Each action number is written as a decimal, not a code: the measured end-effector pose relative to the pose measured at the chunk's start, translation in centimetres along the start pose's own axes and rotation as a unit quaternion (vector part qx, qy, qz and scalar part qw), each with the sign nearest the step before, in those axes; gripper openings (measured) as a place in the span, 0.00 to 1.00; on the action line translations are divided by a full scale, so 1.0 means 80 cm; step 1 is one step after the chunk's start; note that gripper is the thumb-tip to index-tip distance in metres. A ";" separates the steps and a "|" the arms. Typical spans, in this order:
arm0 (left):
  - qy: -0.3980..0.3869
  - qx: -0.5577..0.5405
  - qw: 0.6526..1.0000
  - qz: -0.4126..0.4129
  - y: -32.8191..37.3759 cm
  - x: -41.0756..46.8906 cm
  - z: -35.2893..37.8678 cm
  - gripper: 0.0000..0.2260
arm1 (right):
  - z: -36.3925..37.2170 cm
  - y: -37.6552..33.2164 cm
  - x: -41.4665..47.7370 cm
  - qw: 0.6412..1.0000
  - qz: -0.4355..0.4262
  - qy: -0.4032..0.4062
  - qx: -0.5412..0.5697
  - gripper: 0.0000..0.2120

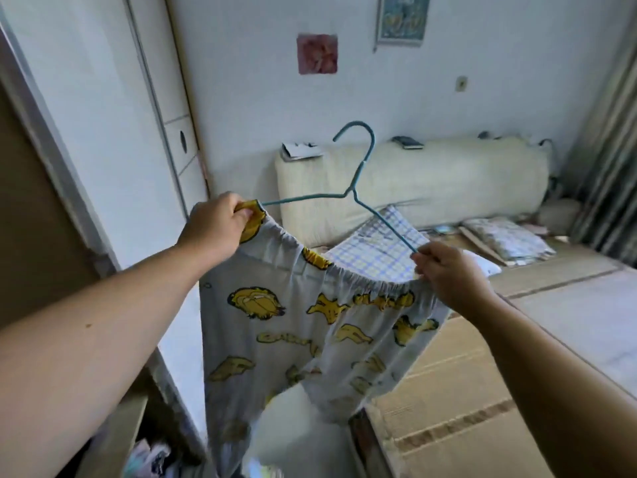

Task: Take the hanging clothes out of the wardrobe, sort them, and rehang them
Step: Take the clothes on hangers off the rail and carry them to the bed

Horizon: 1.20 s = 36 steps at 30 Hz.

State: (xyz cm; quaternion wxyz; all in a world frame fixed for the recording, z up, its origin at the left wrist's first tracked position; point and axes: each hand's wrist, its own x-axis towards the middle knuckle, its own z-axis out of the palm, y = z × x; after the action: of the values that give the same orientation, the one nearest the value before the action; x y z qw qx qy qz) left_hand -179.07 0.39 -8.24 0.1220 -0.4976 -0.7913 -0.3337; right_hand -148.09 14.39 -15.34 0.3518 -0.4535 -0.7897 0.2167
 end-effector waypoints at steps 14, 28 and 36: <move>-0.266 -0.121 0.943 0.159 0.195 -0.183 0.133 0.10 | -0.169 0.090 -0.366 0.957 0.268 0.091 -0.067 0.05; -0.433 -0.136 0.852 0.262 0.467 -0.396 0.313 0.10 | -0.311 0.296 -0.585 0.862 0.466 0.182 -0.084 0.09; -0.489 -0.033 0.836 0.248 0.546 -0.481 0.482 0.09 | -0.306 0.498 -0.613 0.825 0.555 0.097 -0.043 0.10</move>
State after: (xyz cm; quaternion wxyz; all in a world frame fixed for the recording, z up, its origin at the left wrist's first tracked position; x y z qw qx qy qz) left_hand -117.46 10.62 -39.48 -0.2191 -0.7790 -0.5866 -0.0319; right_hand -90.49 -7.96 -43.20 0.2269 -0.8486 -0.3748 0.2964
